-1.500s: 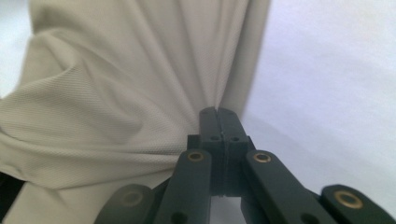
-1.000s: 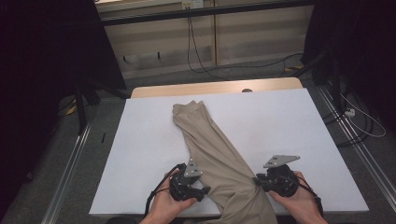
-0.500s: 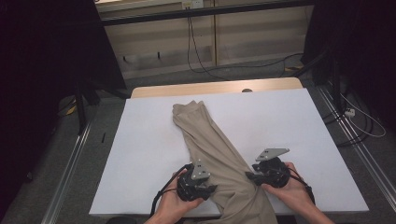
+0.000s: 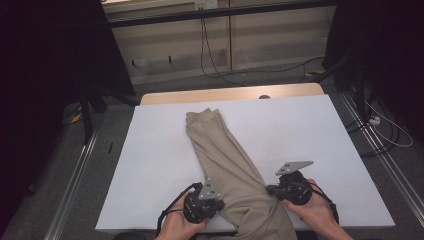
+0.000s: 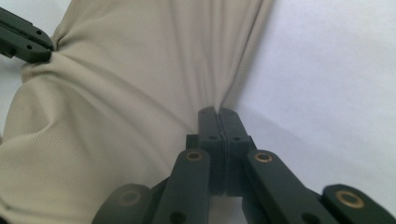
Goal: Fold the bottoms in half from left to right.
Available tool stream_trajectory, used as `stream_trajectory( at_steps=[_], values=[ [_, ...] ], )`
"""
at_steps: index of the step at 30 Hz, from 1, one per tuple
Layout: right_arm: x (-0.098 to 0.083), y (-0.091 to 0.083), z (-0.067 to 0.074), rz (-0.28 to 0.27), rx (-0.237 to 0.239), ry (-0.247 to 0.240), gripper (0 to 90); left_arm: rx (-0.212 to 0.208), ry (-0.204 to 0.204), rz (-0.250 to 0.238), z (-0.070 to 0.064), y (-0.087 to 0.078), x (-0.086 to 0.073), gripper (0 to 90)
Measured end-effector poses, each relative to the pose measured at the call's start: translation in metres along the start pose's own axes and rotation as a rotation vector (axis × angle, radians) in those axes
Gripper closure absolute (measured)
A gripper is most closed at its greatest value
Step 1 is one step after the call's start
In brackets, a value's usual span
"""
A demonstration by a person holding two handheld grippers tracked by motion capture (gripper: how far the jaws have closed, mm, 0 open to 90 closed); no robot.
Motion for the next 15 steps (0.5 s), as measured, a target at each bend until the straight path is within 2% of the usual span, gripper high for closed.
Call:
stream_trajectory(
  at_steps=[5, 10, 15],
  values=[
    [-0.020, -0.015, 0.007, 0.012, 0.017, 0.032, 90.0, -0.060, -0.017, 0.002, -0.008, -0.011, -0.013, 89.2],
    [-0.041, -0.033, 0.027, 0.012, 0.041, 0.053, 90.0, -0.094, -0.003, 0.013, -0.025, -0.013, -0.019, 89.1],
    [-0.062, -0.045, 0.050, 0.030, 0.070, 0.045, 90.0, -0.126, -0.002, 0.017, -0.034, -0.020, -0.025, 88.9]
  ],
)
Point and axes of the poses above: each handheld gripper's, and its own axes: y roughly forward along the jaws, x roughly out of its top, z roughly to its left, the point moved 8 cm from there along y, roughly forward along the jaws, and after that the axes turned 4 degrees about -x, right-handed, at the moved point
